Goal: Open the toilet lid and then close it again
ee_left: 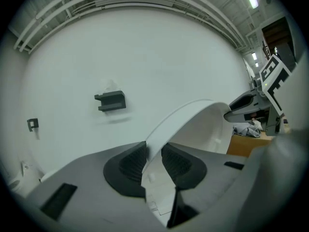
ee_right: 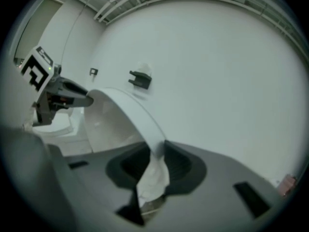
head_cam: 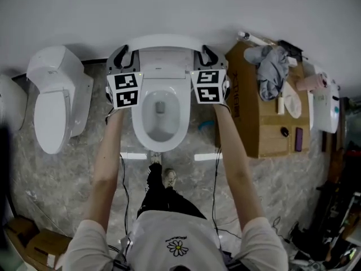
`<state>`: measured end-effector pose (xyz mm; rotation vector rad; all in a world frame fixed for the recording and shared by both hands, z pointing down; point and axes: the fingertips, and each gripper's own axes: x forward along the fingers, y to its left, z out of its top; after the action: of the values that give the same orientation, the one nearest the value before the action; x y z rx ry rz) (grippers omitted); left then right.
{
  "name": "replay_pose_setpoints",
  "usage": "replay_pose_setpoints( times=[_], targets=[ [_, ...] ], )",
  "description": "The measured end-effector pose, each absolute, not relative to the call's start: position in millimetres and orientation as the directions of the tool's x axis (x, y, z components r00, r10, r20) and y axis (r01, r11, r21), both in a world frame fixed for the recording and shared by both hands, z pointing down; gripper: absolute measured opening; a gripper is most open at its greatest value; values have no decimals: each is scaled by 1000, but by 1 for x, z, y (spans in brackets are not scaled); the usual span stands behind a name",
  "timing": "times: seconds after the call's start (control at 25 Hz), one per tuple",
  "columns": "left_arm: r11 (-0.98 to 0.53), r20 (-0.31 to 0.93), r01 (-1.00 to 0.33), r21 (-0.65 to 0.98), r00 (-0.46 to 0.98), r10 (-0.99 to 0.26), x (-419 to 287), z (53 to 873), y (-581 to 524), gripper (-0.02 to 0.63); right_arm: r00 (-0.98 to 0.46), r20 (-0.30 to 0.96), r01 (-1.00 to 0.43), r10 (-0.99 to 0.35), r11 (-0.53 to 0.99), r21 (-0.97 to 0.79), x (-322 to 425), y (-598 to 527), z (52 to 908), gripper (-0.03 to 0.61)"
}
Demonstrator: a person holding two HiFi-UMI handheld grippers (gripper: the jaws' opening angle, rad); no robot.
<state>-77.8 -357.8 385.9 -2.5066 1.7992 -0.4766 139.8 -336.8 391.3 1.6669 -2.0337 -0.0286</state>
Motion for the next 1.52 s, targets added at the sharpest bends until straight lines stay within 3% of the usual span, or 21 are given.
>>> replay_pose_setpoints(
  times=[0.28,0.92,1.52],
  targets=[
    [-357,274,-895,-267,285,-919,-82,407,-302,118,-148,346,-906,-926,267,328,134,-279,408,115],
    [-461,422,-789,-407,286,-860,-90,473,-196,140,-200,478,-882,-855,369,292,123,-170,477,163],
    [-677,632,-652,-341,375,-679,-94,554,-112,196,-222,684,-836,-695,496,232,114,-87,559,196]
  ],
)
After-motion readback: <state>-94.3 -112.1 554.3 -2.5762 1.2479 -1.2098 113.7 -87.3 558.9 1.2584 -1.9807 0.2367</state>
